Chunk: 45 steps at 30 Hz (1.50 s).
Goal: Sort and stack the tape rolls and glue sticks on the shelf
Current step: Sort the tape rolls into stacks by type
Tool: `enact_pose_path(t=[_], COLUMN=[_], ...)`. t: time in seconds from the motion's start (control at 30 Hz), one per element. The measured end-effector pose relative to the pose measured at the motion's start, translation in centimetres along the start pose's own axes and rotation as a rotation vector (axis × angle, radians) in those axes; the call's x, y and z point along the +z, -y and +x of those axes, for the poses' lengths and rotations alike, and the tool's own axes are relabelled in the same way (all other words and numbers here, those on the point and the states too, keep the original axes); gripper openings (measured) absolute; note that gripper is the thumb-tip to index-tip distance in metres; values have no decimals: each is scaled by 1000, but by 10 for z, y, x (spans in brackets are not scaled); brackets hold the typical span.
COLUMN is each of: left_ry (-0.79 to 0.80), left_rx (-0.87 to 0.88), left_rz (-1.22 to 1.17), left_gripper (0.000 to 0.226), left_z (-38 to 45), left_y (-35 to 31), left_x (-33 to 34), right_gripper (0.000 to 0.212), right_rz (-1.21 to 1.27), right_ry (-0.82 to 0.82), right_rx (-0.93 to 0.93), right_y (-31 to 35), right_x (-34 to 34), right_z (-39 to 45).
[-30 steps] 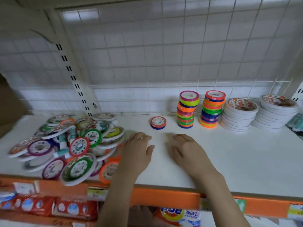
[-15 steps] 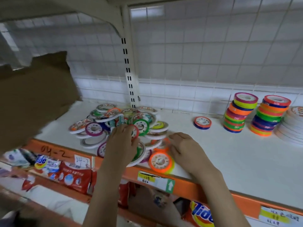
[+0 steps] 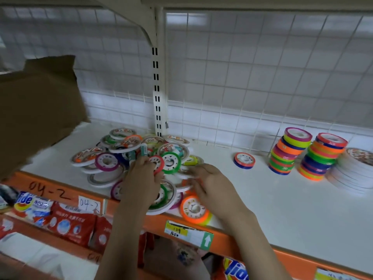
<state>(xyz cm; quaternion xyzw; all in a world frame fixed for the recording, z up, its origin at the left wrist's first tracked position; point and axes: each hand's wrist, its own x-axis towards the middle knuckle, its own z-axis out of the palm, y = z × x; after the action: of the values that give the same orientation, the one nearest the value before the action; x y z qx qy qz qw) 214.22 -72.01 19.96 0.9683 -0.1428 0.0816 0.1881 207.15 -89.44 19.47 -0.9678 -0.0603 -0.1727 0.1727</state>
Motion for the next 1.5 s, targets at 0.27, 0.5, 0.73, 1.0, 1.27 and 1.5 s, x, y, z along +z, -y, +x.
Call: enact_pose_path(t=[0.27,0.5,0.73,1.0,1.27,1.5], left_ry=[-155,-282,-292,-167,-27,85], left_rx=[-16,33,101,243,338,323], left_rz=[-72,-116,-101,-286,-237,-127], left_gripper=[41,33,33,28,37,31], left_z=[-9,-10,3,2,11,62], left_y=[18,20,-14,-104,-173,-209], left_x=[-15,-12,5,50,82,85], right_gripper=[34,39,34,28,29,32], right_rz=[-135,-192,-82,-108,-127,-105], right_ry=[44,135,-24,-136,-126,-144], right_rx=[-138,-118,54,328,442,464], right_y=[23,20,-18,-91,-134,-148], right_x=[6,11,-17,-69,-91,-99], right_z=[50,50,10,-80,-132,-146])
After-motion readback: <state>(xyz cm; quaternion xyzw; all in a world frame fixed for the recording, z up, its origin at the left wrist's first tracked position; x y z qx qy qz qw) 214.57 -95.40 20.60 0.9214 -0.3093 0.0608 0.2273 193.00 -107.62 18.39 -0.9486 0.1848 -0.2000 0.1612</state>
